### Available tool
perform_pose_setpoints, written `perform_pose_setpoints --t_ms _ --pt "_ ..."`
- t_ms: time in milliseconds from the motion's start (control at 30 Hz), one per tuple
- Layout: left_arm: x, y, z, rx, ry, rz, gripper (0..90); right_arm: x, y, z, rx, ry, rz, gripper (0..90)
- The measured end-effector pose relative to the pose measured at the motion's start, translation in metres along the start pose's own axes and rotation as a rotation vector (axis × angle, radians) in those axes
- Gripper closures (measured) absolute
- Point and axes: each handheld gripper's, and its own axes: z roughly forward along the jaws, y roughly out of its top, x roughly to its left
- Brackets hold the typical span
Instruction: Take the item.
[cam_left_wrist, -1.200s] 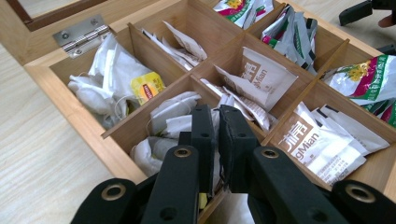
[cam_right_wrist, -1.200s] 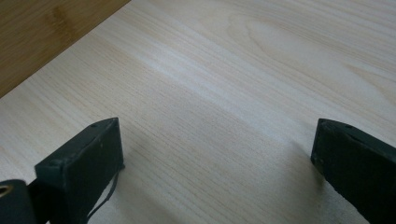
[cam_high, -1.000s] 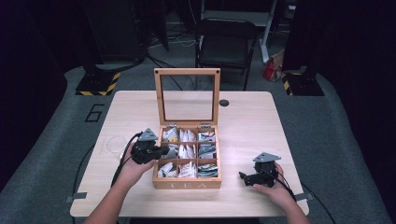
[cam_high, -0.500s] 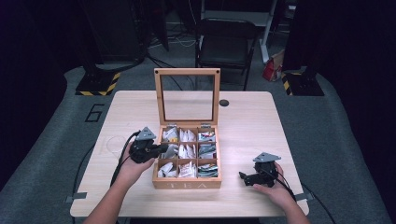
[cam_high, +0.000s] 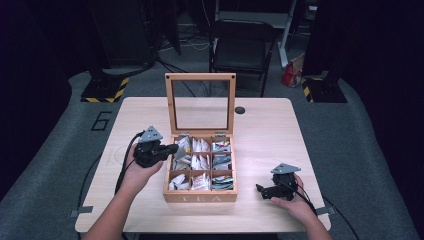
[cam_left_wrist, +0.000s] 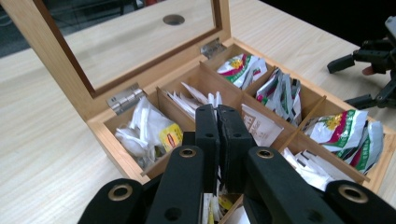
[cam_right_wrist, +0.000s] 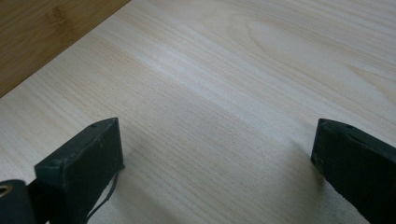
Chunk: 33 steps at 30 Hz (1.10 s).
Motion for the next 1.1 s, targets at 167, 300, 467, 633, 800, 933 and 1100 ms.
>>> perform_pose_setpoints --t_ms 167,300,467,633,800,933,1100 --pt "0.001 0.005 -0.007 -0.013 0.007 0.007 87.6 0.000 0.000 0.000 0.000 0.000 0.001 1.2" --pt "0.001 0.008 -0.011 -0.020 0.015 0.013 88.0 0.000 0.000 0.000 0.000 0.000 0.000 1.2" --pt "0.001 0.011 -0.014 -0.025 0.017 0.013 88.7 0.000 0.000 0.000 0.000 0.000 0.001 1.2" --pt "0.001 0.012 -0.016 -0.029 0.023 0.015 89.2 0.000 0.000 0.000 0.001 0.001 -0.001 1.2" --pt "0.001 0.014 -0.018 -0.030 0.020 0.007 89.5 0.000 0.000 0.000 0.000 0.001 -0.001 1.2" --pt "0.002 0.015 -0.018 -0.040 0.027 0.008 89.5 0.000 0.000 0.000 -0.001 -0.001 0.003 1.2" --pt "0.003 0.015 -0.020 -0.038 0.026 0.008 89.5 0.000 0.000 0.000 0.000 0.001 -0.001 1.2"
